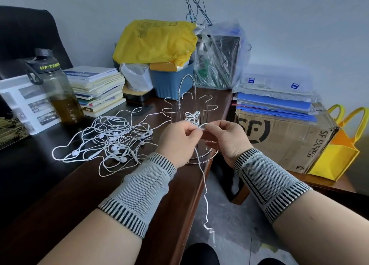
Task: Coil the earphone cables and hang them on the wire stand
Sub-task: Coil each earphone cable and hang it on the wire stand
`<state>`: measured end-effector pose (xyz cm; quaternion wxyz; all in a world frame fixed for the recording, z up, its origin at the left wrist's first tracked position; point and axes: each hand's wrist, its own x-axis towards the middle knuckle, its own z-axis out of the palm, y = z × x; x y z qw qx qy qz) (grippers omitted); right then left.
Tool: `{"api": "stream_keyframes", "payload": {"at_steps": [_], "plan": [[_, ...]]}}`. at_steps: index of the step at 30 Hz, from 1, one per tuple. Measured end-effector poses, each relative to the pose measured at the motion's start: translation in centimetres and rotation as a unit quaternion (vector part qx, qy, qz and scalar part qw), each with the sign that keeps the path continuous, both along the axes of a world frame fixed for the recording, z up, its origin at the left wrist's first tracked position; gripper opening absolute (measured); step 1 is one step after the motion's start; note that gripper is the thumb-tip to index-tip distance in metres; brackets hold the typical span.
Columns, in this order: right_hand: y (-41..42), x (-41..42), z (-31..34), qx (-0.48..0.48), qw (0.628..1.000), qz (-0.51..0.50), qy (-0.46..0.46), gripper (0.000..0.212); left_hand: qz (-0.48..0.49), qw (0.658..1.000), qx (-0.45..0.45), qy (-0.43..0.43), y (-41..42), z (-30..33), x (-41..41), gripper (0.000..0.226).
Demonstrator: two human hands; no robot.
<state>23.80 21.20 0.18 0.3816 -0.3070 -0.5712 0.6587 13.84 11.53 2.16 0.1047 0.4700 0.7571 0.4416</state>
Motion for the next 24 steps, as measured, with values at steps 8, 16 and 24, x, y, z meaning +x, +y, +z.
{"api": "stream_keyframes", "payload": {"at_steps": [8,16,24], "plan": [[-0.1,-1.0,0.8,0.036,0.997,-0.042,-0.055,0.017,0.083,0.980,0.037,0.179,0.1,3.5,-1.5,0.023],[0.0,-1.5,1.7,0.092,0.982,-0.067,-0.148,0.025,0.164,0.955,-0.025,0.247,1.4,4.1,-1.7,0.053],[0.0,-2.3,2.1,0.120,0.971,-0.070,-0.196,0.027,0.165,0.961,-0.031,0.218,1.3,4.1,-2.7,0.053]]}}
